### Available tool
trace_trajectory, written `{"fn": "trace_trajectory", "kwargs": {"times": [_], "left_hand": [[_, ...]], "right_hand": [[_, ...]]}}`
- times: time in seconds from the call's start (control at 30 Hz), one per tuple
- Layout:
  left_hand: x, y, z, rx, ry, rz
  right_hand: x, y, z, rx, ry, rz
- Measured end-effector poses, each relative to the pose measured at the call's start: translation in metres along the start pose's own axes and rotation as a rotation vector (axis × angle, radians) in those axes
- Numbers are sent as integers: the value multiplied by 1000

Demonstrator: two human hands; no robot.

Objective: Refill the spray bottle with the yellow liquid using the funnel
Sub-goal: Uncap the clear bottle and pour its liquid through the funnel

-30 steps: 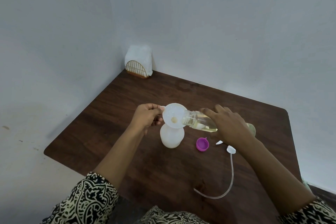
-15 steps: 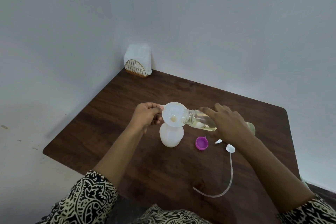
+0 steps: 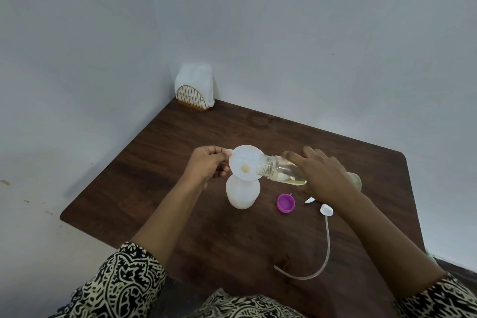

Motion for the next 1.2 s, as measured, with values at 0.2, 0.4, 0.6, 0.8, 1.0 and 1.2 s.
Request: {"fn": "trace_trajectory", "kwargs": {"times": [0.2, 0.4, 0.6, 0.8, 1.0, 1.2], "left_hand": [[1, 0, 1, 1, 2, -1], [0, 0, 1, 7, 5, -1], [1, 0, 0, 9, 4, 0], [-1, 0, -1, 6, 7, 5], [1, 0, 0, 16, 14, -1], [2, 0, 0, 4, 14, 8]], "right_hand": [[0, 0, 0, 0, 1, 4], [1, -1, -1, 6, 1, -3], [2, 0, -1, 4, 6, 2], [2, 0, -1, -1, 17, 0], [3, 0, -1, 5, 15, 13], [2, -1, -1, 0, 8, 12]]}}
Point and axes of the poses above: each hand's wrist, its own x-axis away from the middle knuckle, its own y-axis out of the palm, z = x × y, the point moved 5 cm from there along -x, towards the middle knuckle, and after that the axes turned 3 degrees about -x, right-handed, at the moved point
